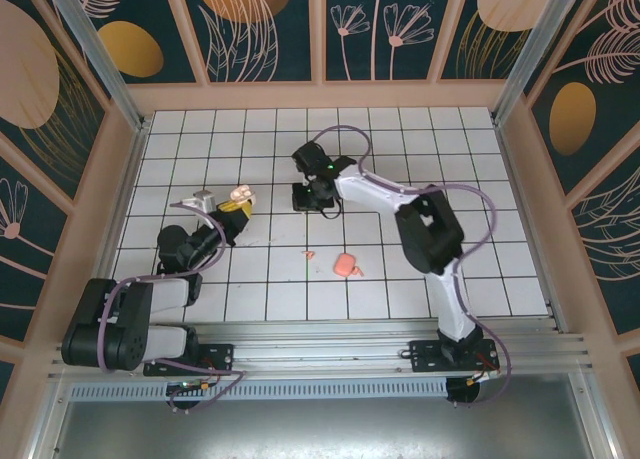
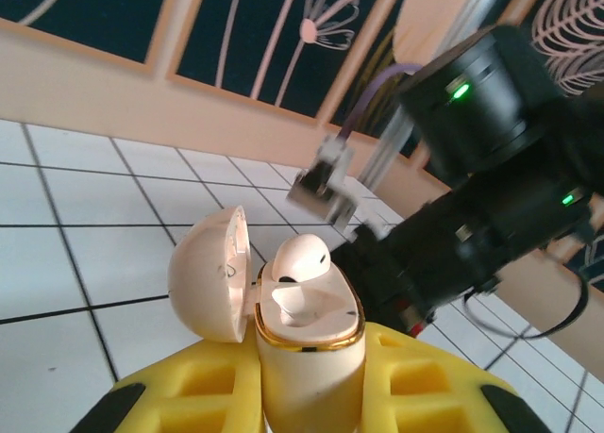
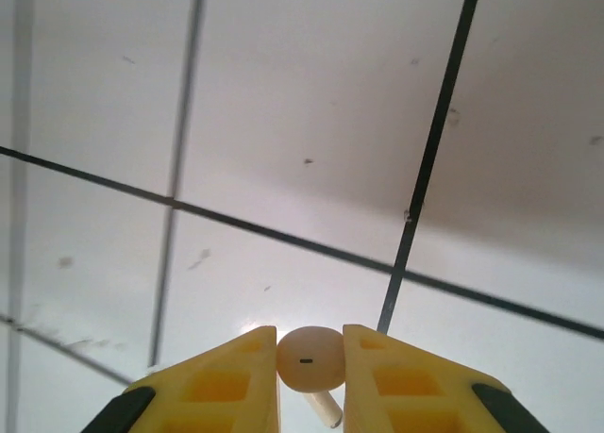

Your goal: Insert wireless bluetooth earbuds into charging case

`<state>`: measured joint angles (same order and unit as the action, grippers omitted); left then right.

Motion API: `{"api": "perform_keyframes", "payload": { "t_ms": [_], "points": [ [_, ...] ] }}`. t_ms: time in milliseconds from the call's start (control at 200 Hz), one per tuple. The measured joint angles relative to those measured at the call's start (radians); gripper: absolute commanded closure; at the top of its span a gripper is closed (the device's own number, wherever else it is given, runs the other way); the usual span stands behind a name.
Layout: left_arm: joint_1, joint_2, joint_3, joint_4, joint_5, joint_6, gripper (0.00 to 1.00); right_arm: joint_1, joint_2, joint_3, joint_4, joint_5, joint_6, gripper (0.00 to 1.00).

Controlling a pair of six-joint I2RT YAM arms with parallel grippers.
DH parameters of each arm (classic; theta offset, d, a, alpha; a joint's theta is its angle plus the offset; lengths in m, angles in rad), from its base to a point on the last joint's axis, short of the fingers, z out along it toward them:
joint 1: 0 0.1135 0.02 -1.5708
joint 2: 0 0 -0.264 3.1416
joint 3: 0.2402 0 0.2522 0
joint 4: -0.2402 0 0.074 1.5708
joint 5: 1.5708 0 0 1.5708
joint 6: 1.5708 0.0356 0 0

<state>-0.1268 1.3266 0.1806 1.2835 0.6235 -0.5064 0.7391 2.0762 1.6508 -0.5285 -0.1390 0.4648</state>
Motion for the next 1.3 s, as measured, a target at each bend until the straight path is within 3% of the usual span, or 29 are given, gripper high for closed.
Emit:
{"api": "perform_keyframes", "payload": {
  "t_ms": [290,566,851,1301],
  "points": [
    [-0.145,0.033,0.08,0.0,0.0,0.088,0.93,0.0,-0.472,-0.391,0.361,0.045,0.089,0.81],
    [-0.283,0.145,0.255,0.009,-0.001,0.184,0.94,0.052,-0.694,-0.541,0.62,0.106,0.033,0.8],
    [-0.338,0.206,0.295,0.027,-0.018,0.2,0.94,0.092,-0.732,-0.586,0.797,0.107,-0.024,0.8],
    [-0.345,0.196,0.297,0.053,-0.039,0.199,0.94,0.1,-0.664,-0.594,0.849,0.085,-0.04,0.8]
  ]
}}
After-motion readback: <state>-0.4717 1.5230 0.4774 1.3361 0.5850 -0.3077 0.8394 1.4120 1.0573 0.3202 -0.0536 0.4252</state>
